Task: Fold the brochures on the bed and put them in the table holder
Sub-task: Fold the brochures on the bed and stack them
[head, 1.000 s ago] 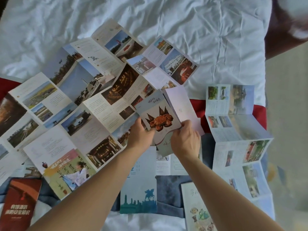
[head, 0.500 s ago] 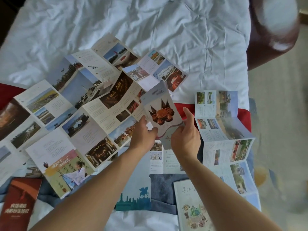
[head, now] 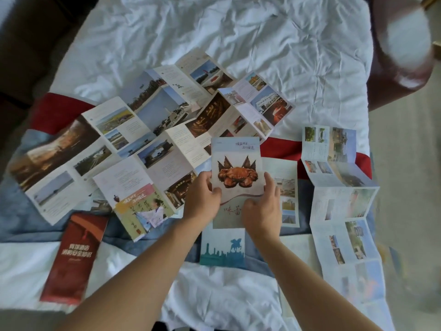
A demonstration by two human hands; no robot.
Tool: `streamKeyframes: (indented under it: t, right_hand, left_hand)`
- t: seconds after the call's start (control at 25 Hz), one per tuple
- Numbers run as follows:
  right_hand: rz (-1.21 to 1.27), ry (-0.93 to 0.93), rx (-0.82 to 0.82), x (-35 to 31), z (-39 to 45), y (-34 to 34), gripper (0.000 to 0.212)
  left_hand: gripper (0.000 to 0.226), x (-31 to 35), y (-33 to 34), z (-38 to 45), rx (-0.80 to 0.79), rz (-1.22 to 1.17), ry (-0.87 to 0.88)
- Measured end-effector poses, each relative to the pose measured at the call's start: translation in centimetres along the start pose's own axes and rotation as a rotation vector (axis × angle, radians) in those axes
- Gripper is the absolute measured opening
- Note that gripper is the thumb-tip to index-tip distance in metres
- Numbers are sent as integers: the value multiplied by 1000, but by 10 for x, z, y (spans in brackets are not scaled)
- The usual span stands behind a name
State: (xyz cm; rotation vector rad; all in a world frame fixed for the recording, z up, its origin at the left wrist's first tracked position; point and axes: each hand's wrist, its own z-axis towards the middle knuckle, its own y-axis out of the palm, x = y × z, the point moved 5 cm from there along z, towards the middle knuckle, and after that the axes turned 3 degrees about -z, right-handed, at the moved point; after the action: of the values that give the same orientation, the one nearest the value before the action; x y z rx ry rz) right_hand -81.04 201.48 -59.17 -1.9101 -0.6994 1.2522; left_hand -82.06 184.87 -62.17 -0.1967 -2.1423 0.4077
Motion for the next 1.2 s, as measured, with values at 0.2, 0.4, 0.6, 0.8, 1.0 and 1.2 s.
streamKeyframes:
  t: [0.2, 0.4, 0.6, 0.8, 1.0, 1.2]
  right_hand:
    - [-260, -109, -144, -6, -86, 61, 85]
    - [-397, -247, -262, -15, -166, 124, 88]
    - [-451, -384, -384, -46, -208, 174, 80]
    - [-456, -493, -465, -76, -234, 226, 78]
    - [-476, -552, -531, -97, -258, 270, 76]
    - [-483, -551, -555, -104, -262, 293, 76]
  left_hand:
    - [71, -66, -58, -48, 25, 325, 259]
    - [64, -138, -115, -88, -33, 527, 371]
    - [60, -192, -171, -113, 66, 546, 319]
    - [52, -234, -221, -117, 221, 585, 243]
    - [54, -267, -254, -115, 253, 601, 181]
    - [56, -283, -268, -107, 271, 620, 175]
